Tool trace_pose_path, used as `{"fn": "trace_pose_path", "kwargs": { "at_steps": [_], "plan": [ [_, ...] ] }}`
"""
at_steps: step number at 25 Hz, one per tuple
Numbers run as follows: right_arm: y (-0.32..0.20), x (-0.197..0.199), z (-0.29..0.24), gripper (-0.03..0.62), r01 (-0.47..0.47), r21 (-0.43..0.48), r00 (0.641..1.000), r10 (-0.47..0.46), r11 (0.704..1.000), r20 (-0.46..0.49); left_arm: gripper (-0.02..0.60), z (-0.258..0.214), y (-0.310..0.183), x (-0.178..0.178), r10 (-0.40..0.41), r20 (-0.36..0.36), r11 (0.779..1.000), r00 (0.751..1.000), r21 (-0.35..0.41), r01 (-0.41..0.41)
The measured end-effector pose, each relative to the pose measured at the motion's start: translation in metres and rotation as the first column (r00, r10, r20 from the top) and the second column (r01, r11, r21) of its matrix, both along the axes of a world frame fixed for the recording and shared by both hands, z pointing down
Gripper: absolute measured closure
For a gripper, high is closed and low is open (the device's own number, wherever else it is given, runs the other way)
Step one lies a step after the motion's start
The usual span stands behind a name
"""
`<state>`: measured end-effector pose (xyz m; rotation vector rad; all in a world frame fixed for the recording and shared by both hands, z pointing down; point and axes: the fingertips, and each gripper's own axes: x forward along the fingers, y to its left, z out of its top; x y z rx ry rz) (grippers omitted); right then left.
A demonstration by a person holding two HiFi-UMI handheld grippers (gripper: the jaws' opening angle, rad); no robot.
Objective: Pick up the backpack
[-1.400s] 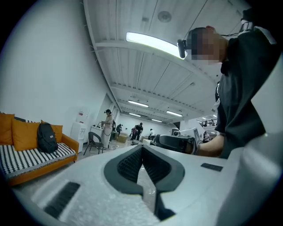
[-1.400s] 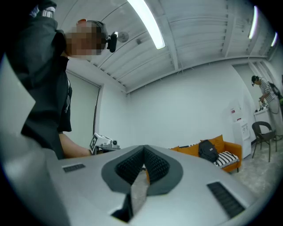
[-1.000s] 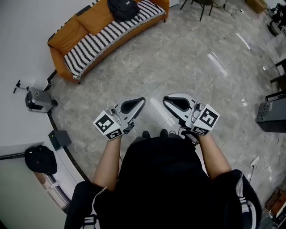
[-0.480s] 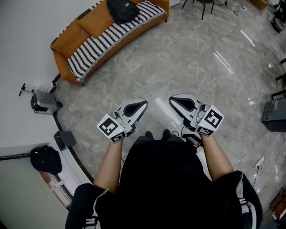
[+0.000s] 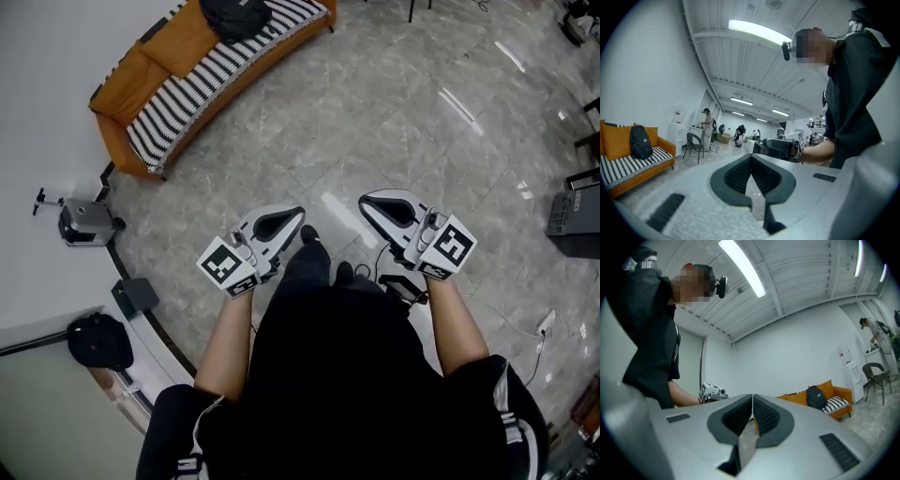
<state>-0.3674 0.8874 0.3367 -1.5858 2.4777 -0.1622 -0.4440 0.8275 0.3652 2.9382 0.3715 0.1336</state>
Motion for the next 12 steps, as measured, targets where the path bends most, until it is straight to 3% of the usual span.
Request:
{"fn": "trace_pose_path", "kwargs": {
  "at_steps": [7,12],
  "plan": [
    [-0.041,0.026,0.005,0.566,-0.025,-0.026,1.0,0.024,0.999,-0.013,0.575,0.011,-0.041,0.026,0.031,-0.011,0.999,0.999,-0.037,-0.031],
    [-0.096,0.051,0.006,0.566,-0.023,-0.053,0.999,0.021,0.998,-0.035,0.575,0.013,-0.099,0.051,0.023,-0.038,0.997,0.999,-0.07,-0.026]
  ]
}}
